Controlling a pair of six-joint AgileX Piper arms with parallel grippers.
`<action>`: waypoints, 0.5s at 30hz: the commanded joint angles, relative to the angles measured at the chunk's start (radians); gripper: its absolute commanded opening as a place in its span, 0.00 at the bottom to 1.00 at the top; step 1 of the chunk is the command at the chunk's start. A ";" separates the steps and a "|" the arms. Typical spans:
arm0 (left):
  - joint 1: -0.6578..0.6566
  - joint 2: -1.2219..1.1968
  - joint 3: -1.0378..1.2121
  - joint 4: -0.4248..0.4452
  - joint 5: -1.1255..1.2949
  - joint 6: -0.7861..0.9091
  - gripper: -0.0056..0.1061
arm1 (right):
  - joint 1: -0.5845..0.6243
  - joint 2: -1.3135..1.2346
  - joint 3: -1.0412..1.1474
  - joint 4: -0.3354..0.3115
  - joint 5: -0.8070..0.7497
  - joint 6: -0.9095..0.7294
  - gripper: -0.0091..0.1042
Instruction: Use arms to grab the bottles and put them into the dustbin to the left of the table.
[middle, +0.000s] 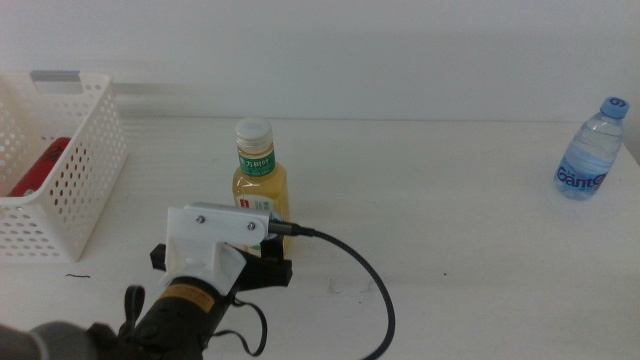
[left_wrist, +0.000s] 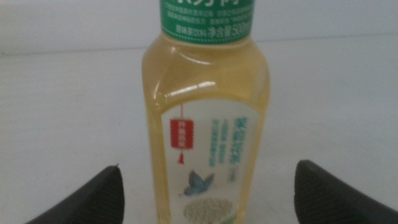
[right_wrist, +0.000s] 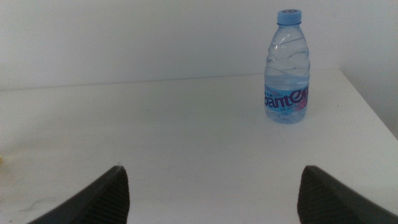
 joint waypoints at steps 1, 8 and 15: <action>0.026 0.017 -0.026 0.037 -0.010 -0.017 0.89 | -0.005 -0.005 0.003 -0.009 -0.005 -0.008 0.78; 0.137 0.062 -0.087 0.210 0.039 -0.070 0.89 | -0.005 -0.005 0.003 -0.009 -0.005 -0.008 0.78; 0.181 0.136 -0.161 0.280 0.054 -0.113 0.89 | -0.005 -0.005 0.003 -0.009 -0.005 -0.008 0.78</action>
